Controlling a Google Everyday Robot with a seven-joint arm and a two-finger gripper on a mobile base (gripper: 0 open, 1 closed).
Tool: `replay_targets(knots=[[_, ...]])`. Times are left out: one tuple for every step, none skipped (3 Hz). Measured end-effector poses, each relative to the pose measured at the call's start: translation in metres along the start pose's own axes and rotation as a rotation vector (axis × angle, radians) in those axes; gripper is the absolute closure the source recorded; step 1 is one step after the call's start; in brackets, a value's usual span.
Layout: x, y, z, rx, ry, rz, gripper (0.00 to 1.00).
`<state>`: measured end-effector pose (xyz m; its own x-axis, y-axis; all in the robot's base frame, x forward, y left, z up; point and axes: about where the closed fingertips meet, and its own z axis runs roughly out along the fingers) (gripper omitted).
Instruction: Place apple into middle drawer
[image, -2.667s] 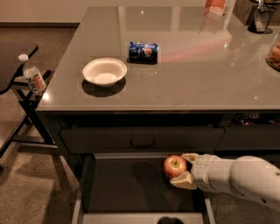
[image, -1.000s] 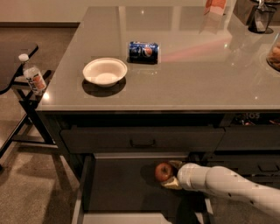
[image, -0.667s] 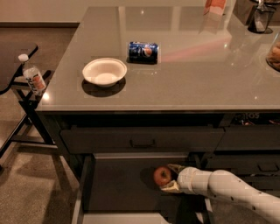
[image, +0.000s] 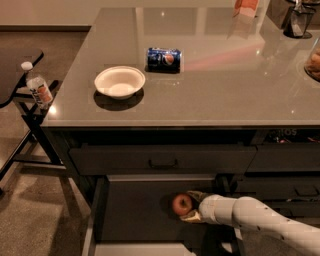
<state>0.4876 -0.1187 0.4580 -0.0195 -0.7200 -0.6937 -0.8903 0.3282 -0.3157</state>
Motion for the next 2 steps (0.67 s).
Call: replay_targets(knots=[[0.005,0.0,0.019,-0.005,0.02,-0.011,1.0],[0.015,-0.004,0.037,-0.007,0.046,0.014,1.0]])
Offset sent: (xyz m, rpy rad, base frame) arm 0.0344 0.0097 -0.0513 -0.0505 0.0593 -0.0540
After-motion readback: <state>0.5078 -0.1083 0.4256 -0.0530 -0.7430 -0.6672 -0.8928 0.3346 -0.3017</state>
